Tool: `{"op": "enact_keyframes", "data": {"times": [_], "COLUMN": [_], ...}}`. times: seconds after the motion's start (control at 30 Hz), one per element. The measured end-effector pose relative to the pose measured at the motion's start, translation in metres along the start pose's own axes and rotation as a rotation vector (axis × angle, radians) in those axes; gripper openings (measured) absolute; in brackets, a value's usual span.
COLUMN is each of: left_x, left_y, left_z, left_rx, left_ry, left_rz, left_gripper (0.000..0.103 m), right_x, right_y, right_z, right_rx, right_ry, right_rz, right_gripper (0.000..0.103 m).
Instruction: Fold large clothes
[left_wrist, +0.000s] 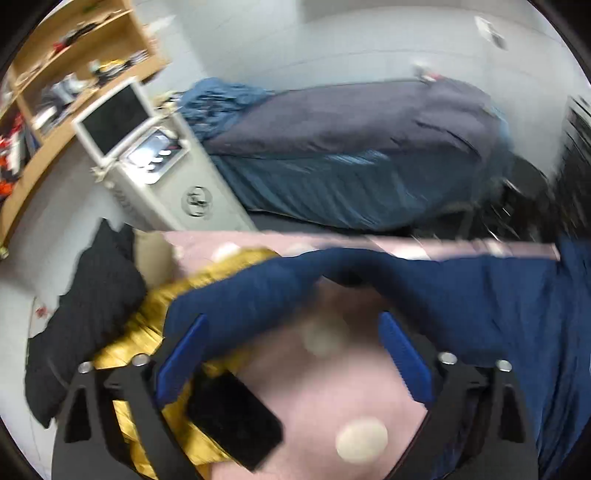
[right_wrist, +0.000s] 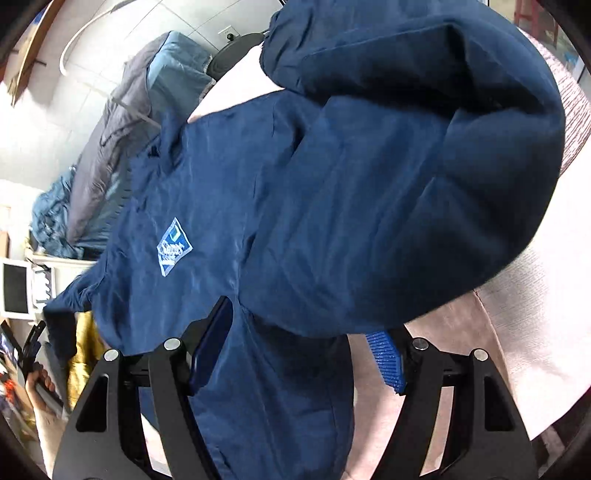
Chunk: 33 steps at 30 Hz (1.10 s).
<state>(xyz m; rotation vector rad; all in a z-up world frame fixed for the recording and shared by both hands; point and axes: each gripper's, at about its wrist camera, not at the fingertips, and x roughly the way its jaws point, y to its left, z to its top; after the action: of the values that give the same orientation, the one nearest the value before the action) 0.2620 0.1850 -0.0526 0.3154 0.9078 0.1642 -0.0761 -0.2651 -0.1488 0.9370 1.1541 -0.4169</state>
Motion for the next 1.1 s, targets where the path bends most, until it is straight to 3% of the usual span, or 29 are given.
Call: {"op": "enact_keyframes", "data": {"times": [0.17,0.3,0.57,0.7,0.77,0.83,0.87,0.97,1.03,1.1], "left_x": [-0.002,-0.006,0.016,0.031,0.039,0.052,0.059,0.063,0.053,0.032], "left_y": [-0.027,-0.029,-0.013,-0.047,-0.068,-0.077,-0.078,-0.076,-0.077,-0.070], "left_z": [-0.094,-0.140,-0.188,-0.209,-0.224,-0.232,-0.233,-0.233,-0.234,-0.229], "left_rx": [0.087,0.142,0.166,0.308,0.378,0.354,0.314,0.235,0.260,0.272], "left_ry": [0.127,0.197,0.294,0.358,0.366,0.393,0.418,0.462,0.449,0.432], "left_rz": [-0.139,-0.243,-0.439,-0.566,-0.584,-0.598,-0.615,-0.686,-0.693,-0.688], "left_gripper": [0.092,0.092,0.094,0.094,0.094,0.095,0.093,0.071,0.054,0.028], "right_x": [-0.003,-0.010,-0.012,-0.006,-0.005,0.001,0.002,0.003,0.004,0.010], "right_y": [-0.004,-0.017,-0.011,-0.015,-0.019,-0.020,-0.021,-0.023,-0.023,-0.019], "right_z": [-0.023,-0.046,-0.111,-0.143,-0.154,-0.162,-0.166,-0.176,-0.185,-0.194], "right_rx": [-0.045,-0.098,-0.284,-0.287,-0.260,-0.239,-0.234,-0.228,-0.238,-0.255], "right_ry": [0.014,0.032,0.143,0.185,0.193,0.203,0.210,0.226,0.240,0.265], "right_rz": [-0.046,-0.060,-0.039,-0.064,-0.076,-0.086,-0.090,-0.096,-0.093,-0.083], "right_gripper": [0.071,0.071,0.071,0.071,0.071,0.071,0.071,0.071,0.071,0.071]}}
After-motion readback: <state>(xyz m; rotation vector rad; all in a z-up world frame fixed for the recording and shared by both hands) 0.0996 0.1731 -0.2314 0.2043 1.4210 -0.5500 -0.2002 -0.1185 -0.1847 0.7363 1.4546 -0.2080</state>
